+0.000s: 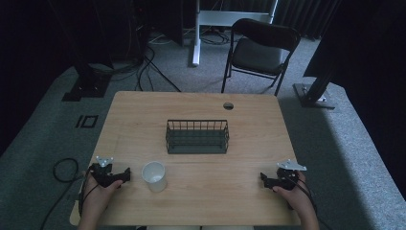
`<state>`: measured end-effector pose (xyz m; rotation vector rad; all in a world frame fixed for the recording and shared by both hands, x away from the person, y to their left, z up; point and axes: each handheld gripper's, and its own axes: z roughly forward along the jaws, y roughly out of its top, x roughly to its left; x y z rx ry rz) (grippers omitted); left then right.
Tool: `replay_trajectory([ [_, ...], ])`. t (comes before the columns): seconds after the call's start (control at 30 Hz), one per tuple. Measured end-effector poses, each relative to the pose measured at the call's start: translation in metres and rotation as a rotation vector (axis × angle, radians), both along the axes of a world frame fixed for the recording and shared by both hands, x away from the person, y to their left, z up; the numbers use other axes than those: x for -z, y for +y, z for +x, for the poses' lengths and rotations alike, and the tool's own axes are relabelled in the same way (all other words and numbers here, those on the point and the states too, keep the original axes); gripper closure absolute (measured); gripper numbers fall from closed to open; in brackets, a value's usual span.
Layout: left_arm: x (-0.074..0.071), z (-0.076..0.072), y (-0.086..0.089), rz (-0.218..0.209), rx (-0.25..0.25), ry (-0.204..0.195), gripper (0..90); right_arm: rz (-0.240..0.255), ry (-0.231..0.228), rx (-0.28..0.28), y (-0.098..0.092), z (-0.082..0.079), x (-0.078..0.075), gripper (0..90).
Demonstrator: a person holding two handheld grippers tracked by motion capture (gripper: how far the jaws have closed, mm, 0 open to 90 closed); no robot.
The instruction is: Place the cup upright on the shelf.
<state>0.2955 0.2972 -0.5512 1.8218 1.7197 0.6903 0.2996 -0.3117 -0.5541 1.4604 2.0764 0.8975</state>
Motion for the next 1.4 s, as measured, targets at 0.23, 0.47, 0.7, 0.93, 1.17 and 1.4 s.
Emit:
replay_trajectory([
  [0.23, 0.000, 0.000, 0.000, 0.000, 0.000, 0.000, 1.3, 0.001, 0.000, -0.001, 0.000, 0.000, 0.000, 10.8],
  [0.47, 0.000, 0.000, 0.000, -0.001, 0.000, 0.000, 1.3, 0.001, 0.001, -0.005, 0.000, 0.000, 0.000, 10.2],
  [0.7, 0.000, 0.000, 0.000, -0.001, 0.000, -0.001, 1.3, -0.001, 0.002, -0.007, 0.000, 0.000, 0.000, 10.3],
  [0.93, 0.000, 0.000, 0.000, -0.001, -0.001, -0.001, 1.3, -0.002, -0.002, -0.022, 0.000, 0.001, 0.000, 10.4],
  [1.17, 0.000, 0.000, 0.000, 0.000, 0.000, -0.001, 1.3, 0.006, -0.009, -0.063, 0.004, 0.003, -0.004, 10.5],
  [1.4, 0.000, 0.000, 0.000, 0.000, 0.000, -0.001, 1.3, 0.022, -0.025, -0.097, 0.014, 0.004, -0.007, 10.5],
])
